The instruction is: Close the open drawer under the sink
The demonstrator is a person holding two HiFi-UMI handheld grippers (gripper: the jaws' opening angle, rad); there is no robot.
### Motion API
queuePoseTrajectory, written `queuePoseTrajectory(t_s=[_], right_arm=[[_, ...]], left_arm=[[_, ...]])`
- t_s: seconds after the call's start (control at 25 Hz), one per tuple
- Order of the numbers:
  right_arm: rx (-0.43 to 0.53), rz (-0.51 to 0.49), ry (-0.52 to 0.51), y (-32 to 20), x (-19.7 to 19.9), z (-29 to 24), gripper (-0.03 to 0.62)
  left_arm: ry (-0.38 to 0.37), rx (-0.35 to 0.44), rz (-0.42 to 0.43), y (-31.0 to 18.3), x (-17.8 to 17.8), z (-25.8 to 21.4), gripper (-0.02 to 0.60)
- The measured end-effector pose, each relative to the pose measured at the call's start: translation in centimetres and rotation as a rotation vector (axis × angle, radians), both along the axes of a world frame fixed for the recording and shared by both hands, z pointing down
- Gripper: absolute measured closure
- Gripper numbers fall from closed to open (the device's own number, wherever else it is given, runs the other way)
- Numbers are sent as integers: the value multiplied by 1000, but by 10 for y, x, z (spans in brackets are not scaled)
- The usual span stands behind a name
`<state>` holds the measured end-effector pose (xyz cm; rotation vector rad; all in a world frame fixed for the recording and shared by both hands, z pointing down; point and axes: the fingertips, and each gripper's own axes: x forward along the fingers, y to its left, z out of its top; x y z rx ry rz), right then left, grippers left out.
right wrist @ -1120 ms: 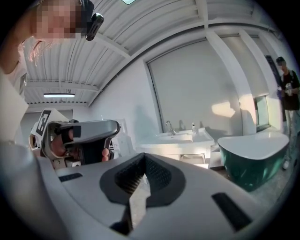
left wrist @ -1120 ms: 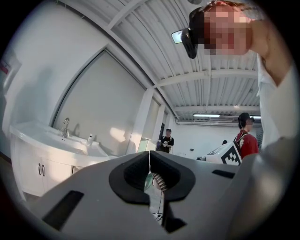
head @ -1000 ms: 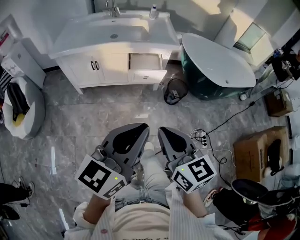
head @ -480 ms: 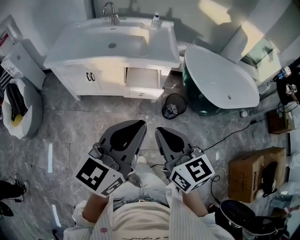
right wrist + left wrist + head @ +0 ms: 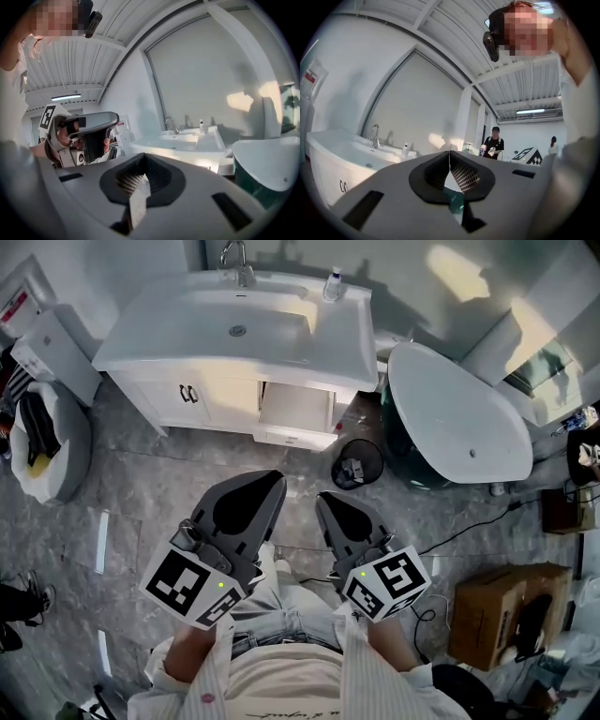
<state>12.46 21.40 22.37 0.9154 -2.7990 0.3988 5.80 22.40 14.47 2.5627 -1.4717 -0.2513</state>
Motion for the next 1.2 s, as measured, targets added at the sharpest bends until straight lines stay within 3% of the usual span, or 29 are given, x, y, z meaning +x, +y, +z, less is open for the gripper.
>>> queuePoseTrajectory(t_s=[0.84,1.2], right_arm=[[-67,130,2,-182,-68,17,585],[-94,247,4,-222,-77,24,585]], left_arm=[[-43,-38,159,-185,-58,9,563],[-45,-60,273,-228,-70,19,563]])
